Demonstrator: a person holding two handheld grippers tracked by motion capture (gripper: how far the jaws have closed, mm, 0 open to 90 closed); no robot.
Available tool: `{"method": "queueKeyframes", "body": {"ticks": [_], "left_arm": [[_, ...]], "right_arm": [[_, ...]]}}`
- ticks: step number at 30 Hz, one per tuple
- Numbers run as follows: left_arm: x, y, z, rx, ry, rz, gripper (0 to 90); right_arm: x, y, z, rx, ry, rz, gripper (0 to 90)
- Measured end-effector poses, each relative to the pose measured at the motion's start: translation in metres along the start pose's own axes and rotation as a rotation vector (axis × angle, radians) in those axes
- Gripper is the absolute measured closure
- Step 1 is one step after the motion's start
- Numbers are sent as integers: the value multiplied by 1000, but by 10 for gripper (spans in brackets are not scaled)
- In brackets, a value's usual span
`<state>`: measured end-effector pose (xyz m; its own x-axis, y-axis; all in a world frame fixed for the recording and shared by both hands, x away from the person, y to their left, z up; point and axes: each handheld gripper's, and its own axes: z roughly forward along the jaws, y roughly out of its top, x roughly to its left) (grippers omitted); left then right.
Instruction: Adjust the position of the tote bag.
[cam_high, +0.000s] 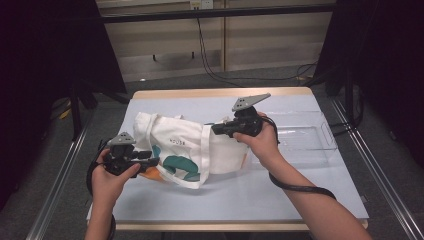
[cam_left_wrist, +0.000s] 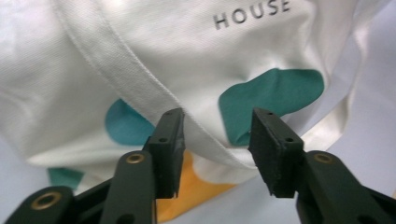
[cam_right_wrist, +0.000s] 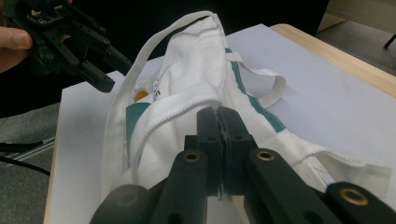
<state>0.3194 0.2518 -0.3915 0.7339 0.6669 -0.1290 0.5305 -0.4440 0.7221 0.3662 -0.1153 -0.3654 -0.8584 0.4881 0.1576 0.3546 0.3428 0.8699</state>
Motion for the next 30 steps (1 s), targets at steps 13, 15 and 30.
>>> {"method": "queueKeyframes", "body": {"ticks": [13,15,30], "left_arm": [[-17,16,18,6,-42,12,821],[-19,18,20,5,-44,16,829],[-42,40,55,10,-37,54,854]], "right_arm": [[2,2,-1,-1,-4,-6,878],[2,2,-1,-1,-4,-6,878],[9,5,-10,-21,20,-28,883]]}}
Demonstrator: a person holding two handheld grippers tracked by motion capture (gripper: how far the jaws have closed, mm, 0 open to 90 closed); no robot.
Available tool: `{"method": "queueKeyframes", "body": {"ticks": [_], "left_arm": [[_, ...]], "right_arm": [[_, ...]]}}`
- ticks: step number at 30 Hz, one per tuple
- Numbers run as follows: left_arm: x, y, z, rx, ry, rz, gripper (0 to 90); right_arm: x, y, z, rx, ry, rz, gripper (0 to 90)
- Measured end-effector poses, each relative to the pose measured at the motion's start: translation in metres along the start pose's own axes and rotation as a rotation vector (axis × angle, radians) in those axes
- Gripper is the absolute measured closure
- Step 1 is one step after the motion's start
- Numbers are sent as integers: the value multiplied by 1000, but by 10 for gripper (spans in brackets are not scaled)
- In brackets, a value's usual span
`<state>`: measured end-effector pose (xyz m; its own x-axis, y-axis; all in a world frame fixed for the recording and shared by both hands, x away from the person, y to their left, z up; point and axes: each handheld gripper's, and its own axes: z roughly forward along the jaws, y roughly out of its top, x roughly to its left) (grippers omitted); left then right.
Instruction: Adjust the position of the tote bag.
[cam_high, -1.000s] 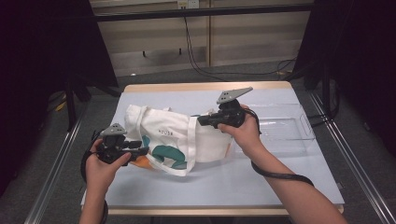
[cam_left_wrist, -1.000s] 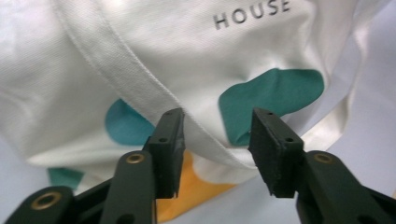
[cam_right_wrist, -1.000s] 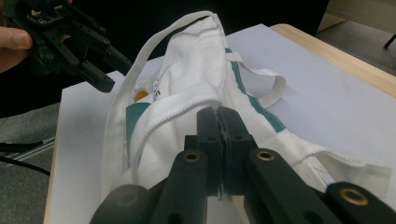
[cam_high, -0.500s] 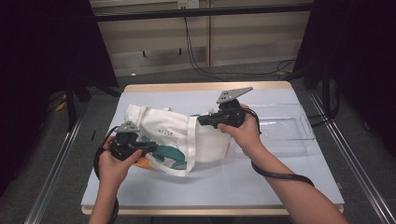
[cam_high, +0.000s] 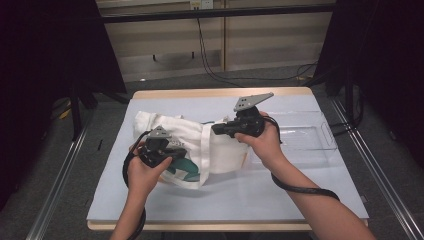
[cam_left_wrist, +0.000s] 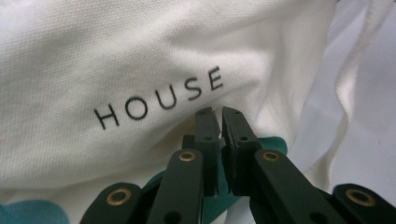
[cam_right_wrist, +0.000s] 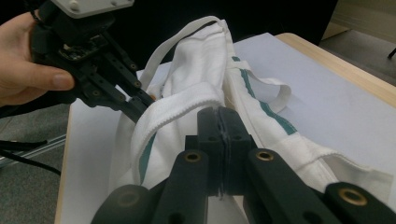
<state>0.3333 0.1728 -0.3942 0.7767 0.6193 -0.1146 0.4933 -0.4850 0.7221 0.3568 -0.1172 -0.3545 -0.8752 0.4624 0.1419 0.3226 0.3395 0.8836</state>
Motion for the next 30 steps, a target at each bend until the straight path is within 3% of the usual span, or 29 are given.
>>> {"method": "queueKeyframes", "body": {"ticks": [5,13,30], "left_arm": [[0,1,7,-9,11,-14,854],[1,1,13,-5,25,-29,853],[2,0,15,-13,10,-49,827]], "right_arm": [[2,-1,-3,-7,8,-6,883],[12,-5,-3,-13,65,-32,885],[17,-20,2,0,115,-24,886]]}}
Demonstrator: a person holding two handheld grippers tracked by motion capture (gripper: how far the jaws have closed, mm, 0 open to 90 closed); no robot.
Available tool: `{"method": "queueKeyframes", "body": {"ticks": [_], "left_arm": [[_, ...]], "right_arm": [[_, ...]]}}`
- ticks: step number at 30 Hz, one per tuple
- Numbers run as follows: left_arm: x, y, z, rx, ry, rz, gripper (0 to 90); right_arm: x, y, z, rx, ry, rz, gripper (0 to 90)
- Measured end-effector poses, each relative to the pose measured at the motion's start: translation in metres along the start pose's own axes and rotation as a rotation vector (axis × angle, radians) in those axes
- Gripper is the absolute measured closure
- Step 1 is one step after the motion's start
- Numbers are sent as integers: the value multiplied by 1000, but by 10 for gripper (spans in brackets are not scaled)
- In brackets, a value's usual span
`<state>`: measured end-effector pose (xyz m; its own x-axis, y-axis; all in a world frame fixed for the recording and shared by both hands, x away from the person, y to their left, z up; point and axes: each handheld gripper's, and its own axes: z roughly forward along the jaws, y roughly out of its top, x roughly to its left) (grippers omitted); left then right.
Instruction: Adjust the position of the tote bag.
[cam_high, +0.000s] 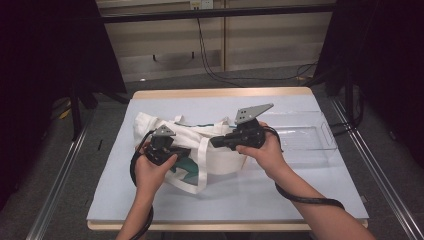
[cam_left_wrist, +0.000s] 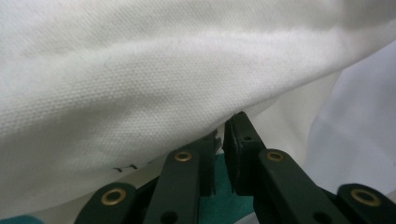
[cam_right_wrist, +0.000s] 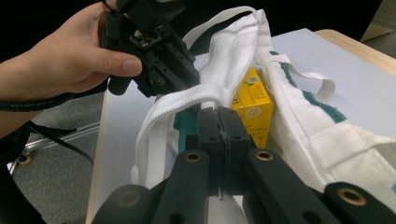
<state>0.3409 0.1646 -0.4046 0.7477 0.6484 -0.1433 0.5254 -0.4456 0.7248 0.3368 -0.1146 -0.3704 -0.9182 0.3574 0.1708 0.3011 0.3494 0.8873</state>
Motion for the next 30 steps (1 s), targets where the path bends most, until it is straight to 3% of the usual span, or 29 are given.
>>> {"method": "queueKeyframes", "body": {"ticks": [5,9,11,17,19,21,23,24,27,30], "left_arm": [[-2,0,-1,-5,-7,-6,808],[-1,0,-3,-8,-13,3,805],[0,-1,-3,9,-13,10,805],[1,-2,-1,6,-16,5,813],[0,-2,-1,-2,-15,0,812],[1,-1,-5,1,-11,4,803],[2,0,-9,-8,-14,-2,791],[2,0,-12,-12,-9,-8,736],[3,2,-22,-17,-1,8,710],[3,5,-30,-45,15,-8,576]], "right_arm": [[0,-4,3,15,-4,1,885],[-3,-5,3,-9,-7,38,866],[-4,-3,4,2,-19,53,764],[-8,3,6,2,-52,75,687],[-9,4,6,2,-53,73,712],[-10,5,6,6,-58,65,842],[-10,4,5,8,-55,62,856],[-11,4,4,2,-48,62,870],[-11,4,3,0,-53,57,874],[-9,6,3,-8,-44,51,879]]}}
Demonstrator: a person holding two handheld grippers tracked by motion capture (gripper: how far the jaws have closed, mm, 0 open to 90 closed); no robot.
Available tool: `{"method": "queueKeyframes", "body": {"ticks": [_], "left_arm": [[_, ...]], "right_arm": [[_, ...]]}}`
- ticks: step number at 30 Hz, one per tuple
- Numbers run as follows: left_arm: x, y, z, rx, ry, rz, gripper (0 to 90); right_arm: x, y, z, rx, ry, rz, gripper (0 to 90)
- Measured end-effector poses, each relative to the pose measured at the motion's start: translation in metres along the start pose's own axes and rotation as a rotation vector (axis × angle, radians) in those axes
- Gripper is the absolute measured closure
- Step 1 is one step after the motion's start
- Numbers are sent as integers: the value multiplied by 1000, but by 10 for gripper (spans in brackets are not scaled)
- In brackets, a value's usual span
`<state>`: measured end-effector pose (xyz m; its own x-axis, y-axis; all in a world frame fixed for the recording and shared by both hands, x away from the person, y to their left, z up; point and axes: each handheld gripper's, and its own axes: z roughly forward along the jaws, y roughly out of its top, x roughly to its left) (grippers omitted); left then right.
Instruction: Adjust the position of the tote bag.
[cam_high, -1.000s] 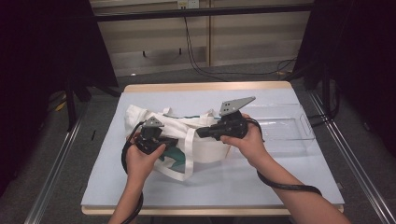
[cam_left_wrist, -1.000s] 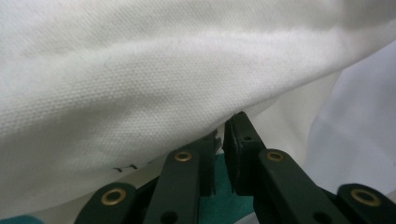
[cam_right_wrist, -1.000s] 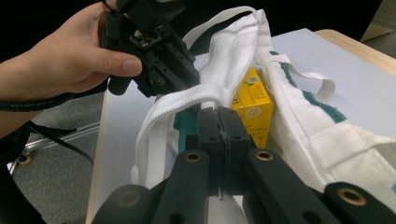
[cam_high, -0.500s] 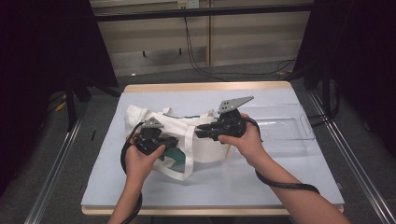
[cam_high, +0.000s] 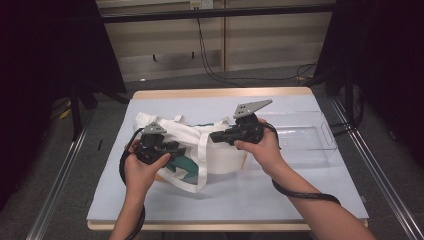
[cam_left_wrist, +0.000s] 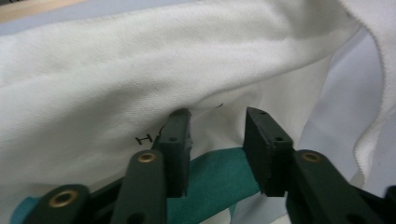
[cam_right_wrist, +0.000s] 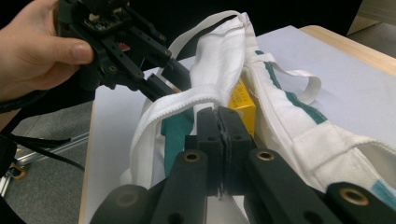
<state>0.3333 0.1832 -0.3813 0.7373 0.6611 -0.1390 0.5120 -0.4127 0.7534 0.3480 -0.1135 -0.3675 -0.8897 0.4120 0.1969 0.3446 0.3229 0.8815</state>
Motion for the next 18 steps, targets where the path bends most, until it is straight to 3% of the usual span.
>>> {"method": "queueKeyframes", "body": {"ticks": [2,3,5,8,11,12,14,16,18], "left_arm": [[0,1,-4,-12,11,-1,551],[0,3,-6,-5,27,16,473],[-1,3,-5,-19,29,11,430],[-2,6,-9,-18,70,33,372],[-5,10,-13,-33,71,49,341],[-7,11,-12,-41,74,41,315],[-10,13,-9,-18,84,66,302],[-13,16,-3,-24,97,80,271],[-14,18,1,-27,105,70,239]], "right_arm": [[0,1,0,-1,0,-3,878],[1,2,0,-2,-2,-9,879],[1,2,0,-1,0,-9,879],[1,2,-2,-6,-7,-8,881],[1,3,-3,-12,1,-8,881],[2,3,-3,-12,1,-8,881],[2,4,-3,-14,2,-13,882],[3,5,-3,-12,3,-15,884],[3,6,-4,-18,14,-10,886]]}}
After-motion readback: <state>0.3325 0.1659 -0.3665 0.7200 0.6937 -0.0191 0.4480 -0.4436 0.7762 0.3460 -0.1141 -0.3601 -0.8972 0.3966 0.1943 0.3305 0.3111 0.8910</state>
